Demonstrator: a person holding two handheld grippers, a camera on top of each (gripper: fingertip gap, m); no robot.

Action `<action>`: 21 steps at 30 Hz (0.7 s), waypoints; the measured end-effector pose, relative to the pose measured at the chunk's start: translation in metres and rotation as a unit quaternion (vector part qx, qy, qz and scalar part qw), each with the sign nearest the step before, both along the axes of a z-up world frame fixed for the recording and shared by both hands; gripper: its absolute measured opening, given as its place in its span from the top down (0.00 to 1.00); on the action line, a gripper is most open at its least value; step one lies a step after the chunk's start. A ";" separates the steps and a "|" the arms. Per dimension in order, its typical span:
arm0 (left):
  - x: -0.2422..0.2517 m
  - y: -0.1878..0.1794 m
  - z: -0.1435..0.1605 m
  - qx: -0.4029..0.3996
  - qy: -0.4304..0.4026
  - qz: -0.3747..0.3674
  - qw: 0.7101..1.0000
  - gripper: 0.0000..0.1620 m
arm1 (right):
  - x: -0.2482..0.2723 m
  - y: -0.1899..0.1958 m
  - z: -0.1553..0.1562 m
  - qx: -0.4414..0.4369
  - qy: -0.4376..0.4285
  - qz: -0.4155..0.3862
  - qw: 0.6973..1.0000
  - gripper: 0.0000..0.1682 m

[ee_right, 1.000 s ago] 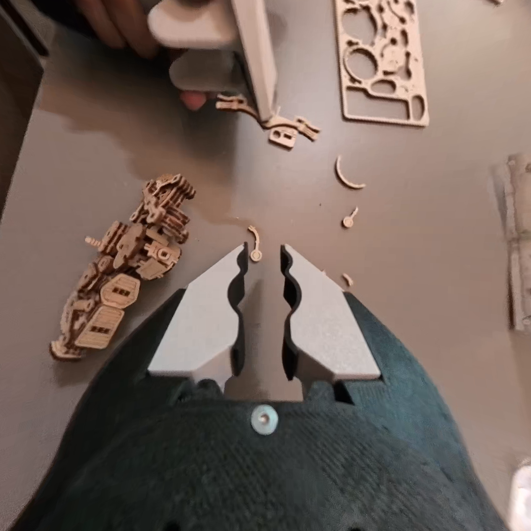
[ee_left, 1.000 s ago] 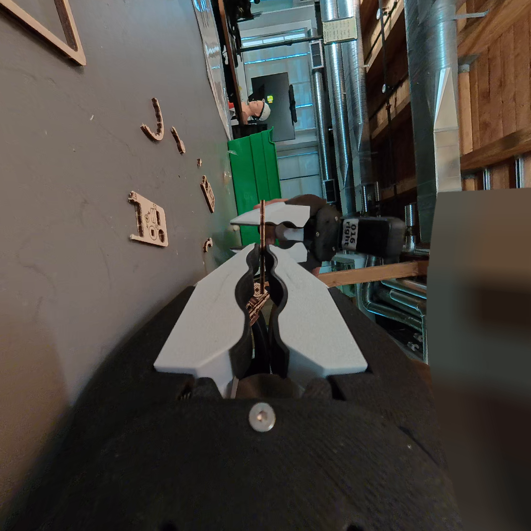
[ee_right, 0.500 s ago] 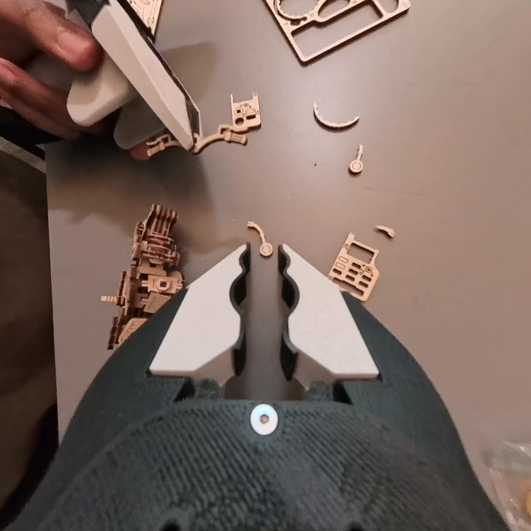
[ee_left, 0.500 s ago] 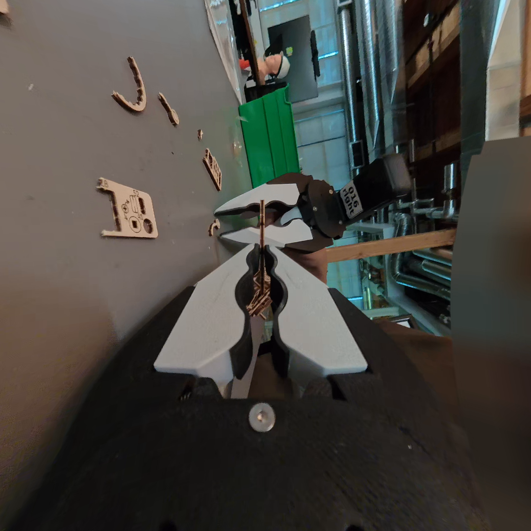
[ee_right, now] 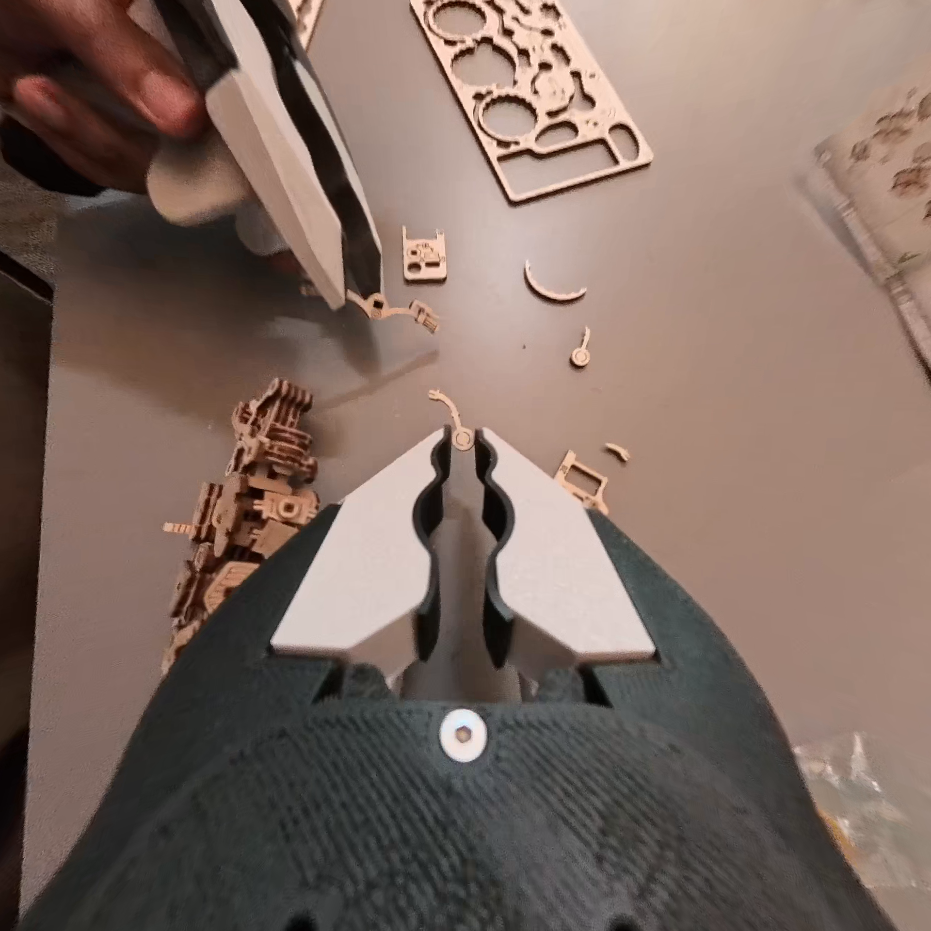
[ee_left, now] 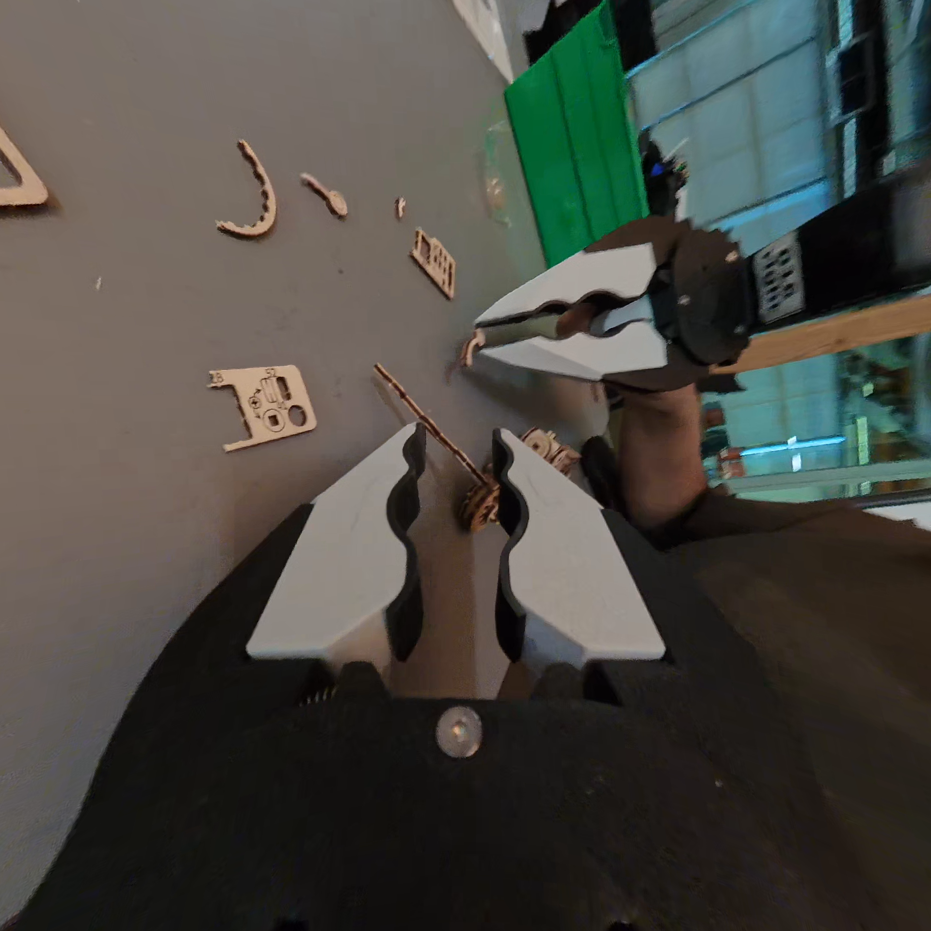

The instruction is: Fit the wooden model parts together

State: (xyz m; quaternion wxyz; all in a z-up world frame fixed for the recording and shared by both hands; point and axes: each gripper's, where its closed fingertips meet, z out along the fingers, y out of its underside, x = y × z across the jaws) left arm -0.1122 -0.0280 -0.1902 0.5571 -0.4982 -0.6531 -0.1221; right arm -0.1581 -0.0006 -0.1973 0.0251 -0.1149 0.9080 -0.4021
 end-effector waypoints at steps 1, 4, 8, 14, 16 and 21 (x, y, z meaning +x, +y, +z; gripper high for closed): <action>0.002 0.001 -0.005 -0.020 -0.007 -0.013 1.000 0.85 | 0.001 -0.001 0.002 -0.005 0.003 0.002 1.000 0.95; 0.006 0.002 -0.010 -0.044 -0.012 -0.031 0.998 0.87 | 0.004 -0.003 0.006 -0.013 0.012 0.006 1.000 0.95; 0.007 -0.004 -0.008 -0.062 -0.008 -0.029 0.998 0.88 | 0.004 -0.004 0.010 -0.021 0.019 0.007 1.000 0.95; -0.002 -0.010 0.017 -0.086 0.070 0.000 0.994 0.89 | 0.009 -0.010 0.024 -0.057 0.021 0.018 0.998 0.95; -0.006 -0.003 0.030 -0.063 0.104 0.015 0.992 0.87 | 0.017 -0.013 0.029 -0.073 0.015 0.030 0.997 0.95; -0.006 0.006 0.027 -0.061 0.110 0.008 0.992 0.91 | 0.036 -0.021 0.035 -0.092 0.014 0.054 0.994 0.95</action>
